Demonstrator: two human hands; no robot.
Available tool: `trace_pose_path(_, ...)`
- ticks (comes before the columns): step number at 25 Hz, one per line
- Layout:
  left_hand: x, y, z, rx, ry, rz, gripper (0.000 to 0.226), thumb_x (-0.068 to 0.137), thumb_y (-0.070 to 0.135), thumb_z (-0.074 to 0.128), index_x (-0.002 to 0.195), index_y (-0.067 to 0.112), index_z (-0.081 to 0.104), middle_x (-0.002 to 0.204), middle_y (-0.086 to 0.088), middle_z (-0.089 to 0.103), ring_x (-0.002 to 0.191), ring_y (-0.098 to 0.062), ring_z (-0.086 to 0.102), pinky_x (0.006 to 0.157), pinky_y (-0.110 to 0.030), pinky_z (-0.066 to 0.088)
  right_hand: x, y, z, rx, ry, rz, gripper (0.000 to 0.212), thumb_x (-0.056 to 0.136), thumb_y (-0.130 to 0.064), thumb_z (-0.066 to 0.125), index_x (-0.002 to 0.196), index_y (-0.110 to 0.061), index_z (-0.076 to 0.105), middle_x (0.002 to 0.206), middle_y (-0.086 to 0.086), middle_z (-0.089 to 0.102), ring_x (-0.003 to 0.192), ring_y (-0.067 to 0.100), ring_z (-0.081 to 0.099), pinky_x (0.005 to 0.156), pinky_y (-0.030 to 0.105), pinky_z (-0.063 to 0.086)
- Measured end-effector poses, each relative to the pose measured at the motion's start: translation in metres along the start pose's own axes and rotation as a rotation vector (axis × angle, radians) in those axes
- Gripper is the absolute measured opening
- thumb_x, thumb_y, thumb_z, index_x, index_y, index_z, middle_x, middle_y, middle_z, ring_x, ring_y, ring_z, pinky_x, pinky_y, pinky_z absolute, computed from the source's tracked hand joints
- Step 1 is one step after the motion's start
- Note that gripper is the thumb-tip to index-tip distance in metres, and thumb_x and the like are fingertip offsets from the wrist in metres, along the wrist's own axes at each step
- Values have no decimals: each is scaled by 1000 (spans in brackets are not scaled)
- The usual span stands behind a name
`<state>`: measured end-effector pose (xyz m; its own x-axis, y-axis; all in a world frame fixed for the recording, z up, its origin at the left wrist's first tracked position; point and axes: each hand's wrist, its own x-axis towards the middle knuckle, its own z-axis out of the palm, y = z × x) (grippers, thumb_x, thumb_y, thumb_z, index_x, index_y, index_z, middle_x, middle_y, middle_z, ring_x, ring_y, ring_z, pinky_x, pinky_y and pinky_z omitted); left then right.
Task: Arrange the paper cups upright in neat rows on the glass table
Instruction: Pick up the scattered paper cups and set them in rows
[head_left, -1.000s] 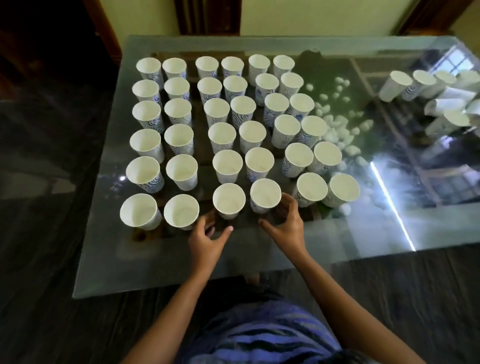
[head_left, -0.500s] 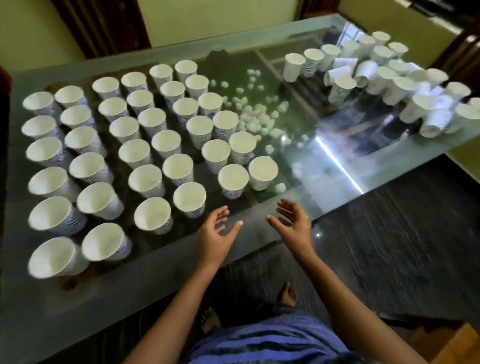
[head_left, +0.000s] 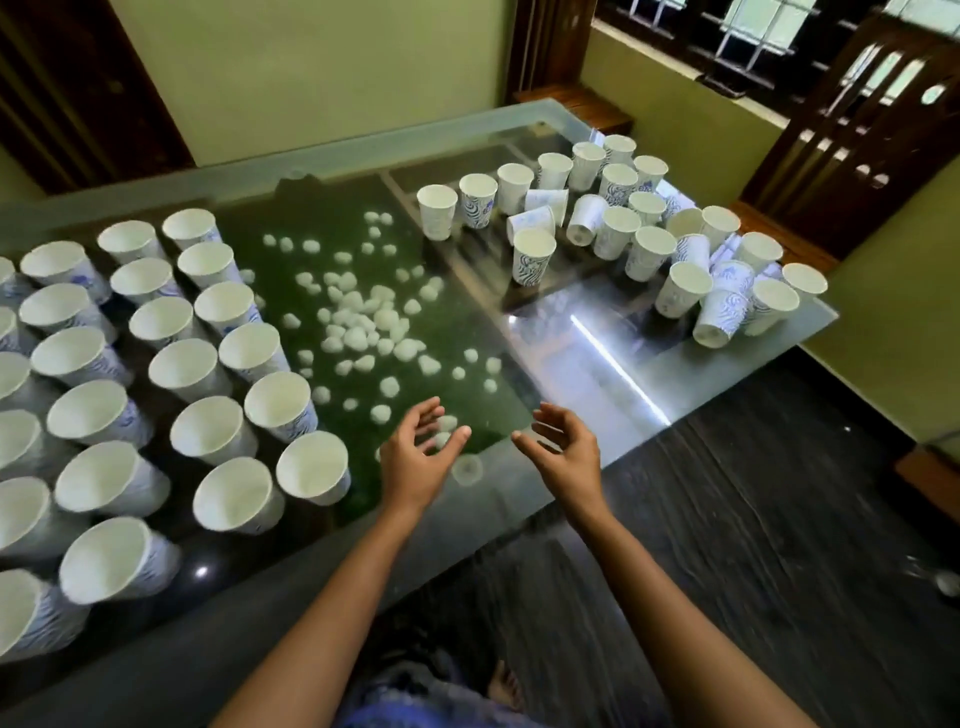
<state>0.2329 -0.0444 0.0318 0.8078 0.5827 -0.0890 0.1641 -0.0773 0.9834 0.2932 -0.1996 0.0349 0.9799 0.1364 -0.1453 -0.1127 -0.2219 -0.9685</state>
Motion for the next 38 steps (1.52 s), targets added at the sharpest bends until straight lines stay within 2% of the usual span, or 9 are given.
trace_pose_path(5, 84, 8, 50, 52, -40, 9, 48, 74, 15, 75, 118, 13, 56, 110, 0, 60, 102, -16, 58, 86, -29, 49, 97, -9, -4, 11, 8, -5, 50, 73, -11, 77, 117, -5, 55, 114, 11, 62, 103, 23, 61, 85, 32, 53)
trace_pose_path(14, 251, 26, 150, 126, -73, -18, 68, 67, 15, 81, 127, 9, 49, 125, -10, 57, 111, -18, 54, 87, -23, 43, 275, -32, -9, 30, 69, 31, 45, 77, -9, 74, 117, -9, 54, 117, 10, 61, 104, 21, 60, 78, 18, 50)
trace_pose_path(18, 287, 19, 183, 154, -34, -29, 88, 57, 19, 87, 132, 9, 43, 135, -10, 49, 123, -20, 47, 103, -32, 39, 339, -24, -12, -12, 52, 69, 45, 78, -10, 72, 119, -4, 54, 118, 13, 62, 106, 24, 60, 88, 29, 50)
trace_pose_path(24, 308, 15, 207, 116, 47, 8, 74, 52, 12, 89, 116, 19, 53, 115, 6, 59, 106, -4, 53, 88, -3, 37, 417, -18, -2, -28, -59, 70, 49, 79, -13, 71, 123, -4, 52, 123, 9, 59, 109, 16, 56, 89, 21, 44)
trace_pose_path(27, 309, 18, 210, 134, 142, 21, 64, 53, 13, 88, 108, 19, 56, 106, 2, 64, 100, -12, 59, 88, -12, 43, 433, -18, 9, -86, -106, -4, 40, 79, -10, 71, 116, -5, 57, 112, 9, 65, 104, 19, 60, 88, 22, 45)
trace_pose_path(29, 307, 19, 207, 141, 266, 16, 64, 54, 14, 88, 109, 16, 57, 107, -1, 64, 100, -12, 60, 88, -21, 47, 436, -18, 10, -192, -106, -120, 29, 80, -7, 68, 107, -4, 60, 103, 10, 67, 97, 23, 63, 82, 20, 43)
trace_pose_path(32, 304, 22, 194, 172, 442, 15, 64, 54, 15, 87, 111, 10, 58, 108, -4, 64, 100, -12, 59, 87, -24, 48, 433, -21, 6, -382, -156, -563, 18, 81, 2, 61, 99, 4, 63, 100, 21, 65, 97, 34, 62, 84, 25, 42)
trace_pose_path(35, 300, 23, 181, 219, 574, -22, 66, 55, 16, 87, 113, 7, 58, 111, -8, 64, 102, -18, 58, 87, -30, 47, 432, -23, 1, -577, -344, -932, 24, 75, 9, 63, 98, 6, 64, 93, 20, 66, 105, 35, 61, 87, 36, 49)
trace_pose_path(38, 297, 21, 175, 219, 620, -79, 67, 55, 17, 87, 115, 7, 58, 112, -9, 63, 103, -21, 58, 88, -36, 49, 428, -22, 4, -656, -453, -1117, 35, 61, 16, 73, 94, 6, 67, 90, 21, 68, 101, 38, 63, 86, 52, 52)
